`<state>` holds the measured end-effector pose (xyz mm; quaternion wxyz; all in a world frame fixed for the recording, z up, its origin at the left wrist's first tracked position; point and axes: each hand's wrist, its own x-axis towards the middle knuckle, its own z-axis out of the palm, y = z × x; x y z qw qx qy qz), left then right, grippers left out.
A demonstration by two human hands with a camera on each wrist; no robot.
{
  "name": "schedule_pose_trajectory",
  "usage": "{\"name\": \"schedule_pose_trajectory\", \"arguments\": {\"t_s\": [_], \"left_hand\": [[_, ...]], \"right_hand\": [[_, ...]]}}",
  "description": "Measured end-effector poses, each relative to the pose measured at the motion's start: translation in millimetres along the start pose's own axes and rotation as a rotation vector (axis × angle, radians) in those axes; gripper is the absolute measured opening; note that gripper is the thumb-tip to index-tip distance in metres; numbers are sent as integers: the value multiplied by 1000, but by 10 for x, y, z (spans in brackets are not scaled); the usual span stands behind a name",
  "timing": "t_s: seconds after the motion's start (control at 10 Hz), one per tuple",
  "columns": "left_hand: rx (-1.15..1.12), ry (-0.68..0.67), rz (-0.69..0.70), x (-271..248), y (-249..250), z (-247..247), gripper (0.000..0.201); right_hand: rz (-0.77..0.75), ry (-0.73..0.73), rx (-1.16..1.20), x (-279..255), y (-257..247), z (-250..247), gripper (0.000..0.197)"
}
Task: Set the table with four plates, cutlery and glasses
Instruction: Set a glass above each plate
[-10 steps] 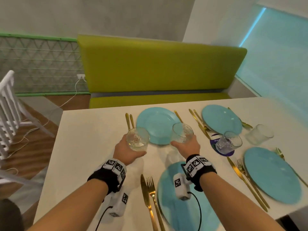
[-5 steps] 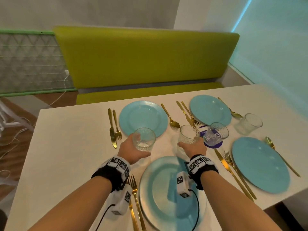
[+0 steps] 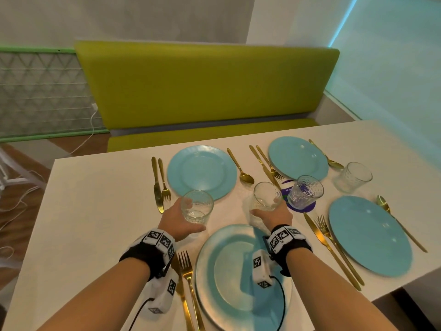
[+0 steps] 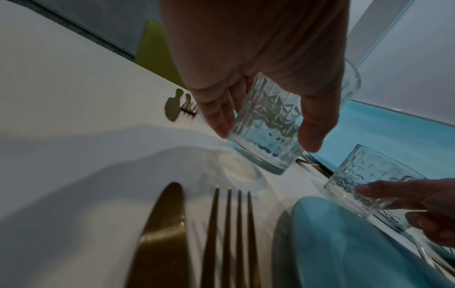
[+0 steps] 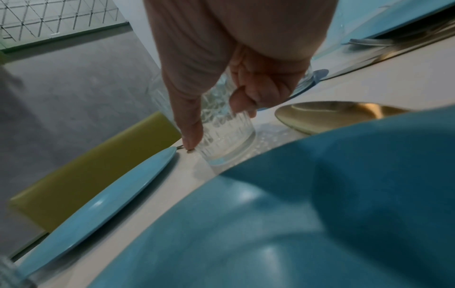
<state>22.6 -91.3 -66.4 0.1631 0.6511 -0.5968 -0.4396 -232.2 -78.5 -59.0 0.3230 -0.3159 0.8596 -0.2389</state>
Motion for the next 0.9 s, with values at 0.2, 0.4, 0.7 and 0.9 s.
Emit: {"name": "schedule_pose_trajectory", "arguments": {"t_s": [0.2,0.4,0.7,0.9], "left_hand": [[6,1,-21,-67,-59,6,89],[2,-6,-55,-122,-134,-15,90],[7,26,-86,-145,-166,46,93],[-26,36,-71,-160,-131,72,105]], "right_hand": [[-14,-21,-44,-22,9,-129,87],[17,-38,-26,-48,152,-251,96],[9,-54,-39,-112,225,-369,87],[-52,-50,-51,-202,200,-507,82]]}}
